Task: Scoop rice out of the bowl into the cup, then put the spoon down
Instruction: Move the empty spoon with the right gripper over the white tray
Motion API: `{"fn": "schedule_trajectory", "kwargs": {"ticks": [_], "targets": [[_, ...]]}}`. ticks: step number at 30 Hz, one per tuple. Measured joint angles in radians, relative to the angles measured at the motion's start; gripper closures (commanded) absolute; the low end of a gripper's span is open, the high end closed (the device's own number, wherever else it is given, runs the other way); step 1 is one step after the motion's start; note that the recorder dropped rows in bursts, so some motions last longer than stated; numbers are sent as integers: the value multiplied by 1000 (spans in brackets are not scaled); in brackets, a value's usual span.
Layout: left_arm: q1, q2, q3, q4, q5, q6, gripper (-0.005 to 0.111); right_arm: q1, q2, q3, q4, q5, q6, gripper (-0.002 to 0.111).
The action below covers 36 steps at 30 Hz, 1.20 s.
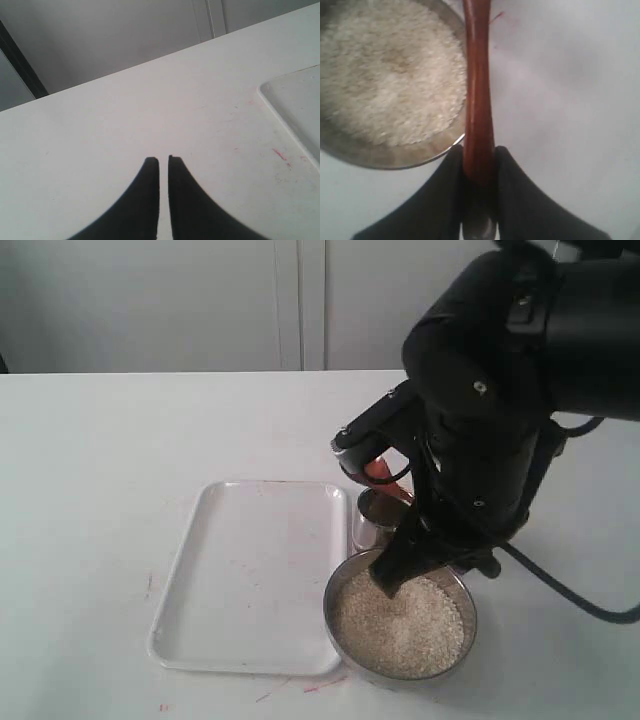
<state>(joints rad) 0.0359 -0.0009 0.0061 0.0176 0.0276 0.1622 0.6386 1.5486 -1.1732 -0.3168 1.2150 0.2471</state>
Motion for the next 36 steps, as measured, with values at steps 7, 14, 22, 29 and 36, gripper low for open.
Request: {"fn": "schedule_trajectory", "kwargs": {"ticks": [7, 14, 22, 29, 36], "targets": [[0, 0, 0, 0, 0, 0, 92, 33, -35, 0, 251, 2, -46, 108], [0, 0, 0, 0, 0, 0, 92, 48, -10, -62, 322, 6, 61, 108], [0, 0, 0, 0, 0, 0, 92, 48, 135, -331, 420, -7, 180, 108], [0, 0, 0, 0, 0, 0, 92, 48, 291, -460, 574, -118, 239, 108], [0, 0, 0, 0, 0, 0, 92, 64, 375, -468, 483, -261, 457, 108]]}}
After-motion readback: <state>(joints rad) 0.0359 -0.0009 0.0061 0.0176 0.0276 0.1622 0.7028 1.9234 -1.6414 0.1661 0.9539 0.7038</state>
